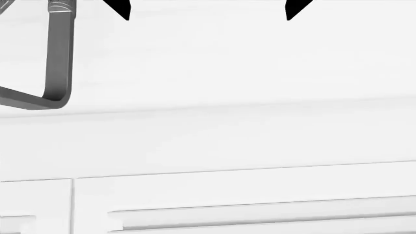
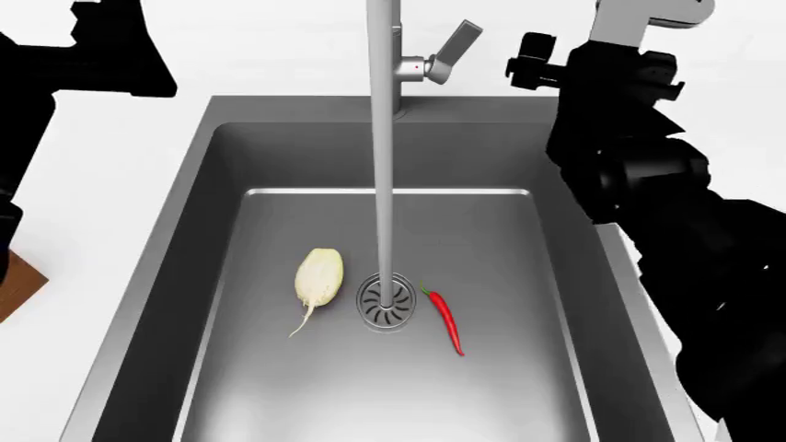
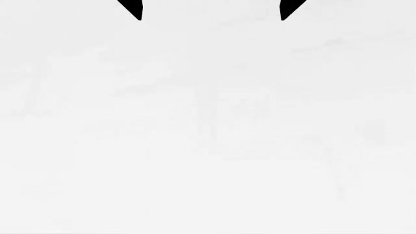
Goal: Pick up the fruits and vegetables and place them in the sink. Turn on the sink faucet to wash them. Then turn the sink off and put them in the tray.
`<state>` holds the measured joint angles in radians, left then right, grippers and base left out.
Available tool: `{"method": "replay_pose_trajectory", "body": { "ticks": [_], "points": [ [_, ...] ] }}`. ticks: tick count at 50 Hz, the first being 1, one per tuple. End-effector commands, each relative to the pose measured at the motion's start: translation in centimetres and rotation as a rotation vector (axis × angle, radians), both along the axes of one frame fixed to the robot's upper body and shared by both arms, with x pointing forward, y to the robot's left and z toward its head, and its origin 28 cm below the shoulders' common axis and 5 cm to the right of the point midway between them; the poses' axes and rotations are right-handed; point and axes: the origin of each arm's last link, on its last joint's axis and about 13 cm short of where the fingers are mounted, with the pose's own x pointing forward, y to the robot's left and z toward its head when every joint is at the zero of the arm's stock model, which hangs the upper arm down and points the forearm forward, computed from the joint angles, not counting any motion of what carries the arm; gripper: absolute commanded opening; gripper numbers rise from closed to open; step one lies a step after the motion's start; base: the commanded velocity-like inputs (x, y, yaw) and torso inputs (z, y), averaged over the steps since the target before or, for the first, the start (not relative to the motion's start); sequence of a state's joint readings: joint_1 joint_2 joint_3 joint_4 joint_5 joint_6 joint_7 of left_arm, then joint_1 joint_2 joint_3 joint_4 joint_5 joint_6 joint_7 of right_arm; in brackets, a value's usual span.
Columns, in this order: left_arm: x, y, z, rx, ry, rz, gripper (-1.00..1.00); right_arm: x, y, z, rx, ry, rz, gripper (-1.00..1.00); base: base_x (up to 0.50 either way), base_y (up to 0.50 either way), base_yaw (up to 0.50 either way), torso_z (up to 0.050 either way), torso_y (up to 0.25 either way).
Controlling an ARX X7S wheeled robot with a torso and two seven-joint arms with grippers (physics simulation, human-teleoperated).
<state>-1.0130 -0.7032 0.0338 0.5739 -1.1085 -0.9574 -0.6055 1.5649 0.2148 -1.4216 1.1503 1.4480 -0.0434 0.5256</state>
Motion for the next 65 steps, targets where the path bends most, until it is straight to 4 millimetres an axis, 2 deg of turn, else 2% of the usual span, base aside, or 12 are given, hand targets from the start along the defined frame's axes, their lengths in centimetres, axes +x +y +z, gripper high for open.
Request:
{"method": "replay_pose_trajectory", "body": {
  "ticks": [1,17,24,31,40,55,65],
  "points": [
    [0.1,0.0,-0.2,0.001,0.004,0.0,1.0,0.3,0.1,-2.2,-0.002,0.062,-0.011,1.0,0.0,0.0,0.0,0.0,0.0],
    [0.2,0.1,-0.4,-0.001,0.01,0.002,1.0,0.3,0.6,-2.7,-0.003,0.098,0.005,1.0,0.0,0.0,0.0,0.0,0.0],
    [0.2,0.2,-0.4,-0.001,0.01,0.004,1.0,0.2,0.7,-2.4,-0.002,0.126,-0.08,1.0,0.0,0.0,0.0,0.0,0.0],
    [0.1,0.3,-0.4,-0.003,0.009,0.002,1.0,0.4,1.6,-2.3,0.024,0.064,0.066,1.0,0.0,0.0,0.0,0.0,0.0],
    [0.2,0.3,-0.6,-0.004,0.013,0.001,1.0,0.5,3.1,-2.6,-0.001,-0.032,0.15,1.0,0.0,0.0,0.0,0.0,0.0],
    [0.1,0.7,-1.2,-0.012,0.018,0.008,1.0,0.4,5.2,-3.4,-0.027,-0.048,0.229,1.0,0.0,0.0,0.0,0.0,0.0],
    [0.3,0.9,-1.5,-0.015,0.025,0.014,1.0,0.3,6.2,-2.9,-0.069,-0.076,0.263,1.0,0.0,0.0,0.0,0.0,0.0]
  ]
}}
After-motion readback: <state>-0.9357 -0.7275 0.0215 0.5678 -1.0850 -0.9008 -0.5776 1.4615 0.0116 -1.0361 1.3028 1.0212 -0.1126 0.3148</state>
